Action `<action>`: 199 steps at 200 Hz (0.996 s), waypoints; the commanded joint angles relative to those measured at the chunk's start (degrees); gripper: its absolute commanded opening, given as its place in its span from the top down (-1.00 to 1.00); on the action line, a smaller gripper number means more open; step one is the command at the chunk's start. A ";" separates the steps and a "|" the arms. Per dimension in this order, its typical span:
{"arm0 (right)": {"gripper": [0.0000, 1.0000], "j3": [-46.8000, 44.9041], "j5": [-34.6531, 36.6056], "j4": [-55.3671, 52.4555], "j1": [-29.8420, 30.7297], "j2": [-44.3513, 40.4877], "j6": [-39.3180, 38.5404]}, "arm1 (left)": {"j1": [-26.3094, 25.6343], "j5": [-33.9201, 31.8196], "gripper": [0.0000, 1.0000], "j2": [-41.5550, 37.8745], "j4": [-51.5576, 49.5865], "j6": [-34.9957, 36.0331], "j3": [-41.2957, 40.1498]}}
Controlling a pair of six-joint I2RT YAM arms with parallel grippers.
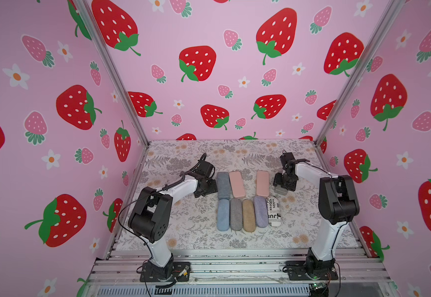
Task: Close the glasses case
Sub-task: Move the glasses case to the center of the board.
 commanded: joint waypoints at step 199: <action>-0.69 3.79 1.68 -7.56 7.79 -4.80 -1.34 | 3.02 1.13 -0.54 8.72 -1.39 2.48 8.34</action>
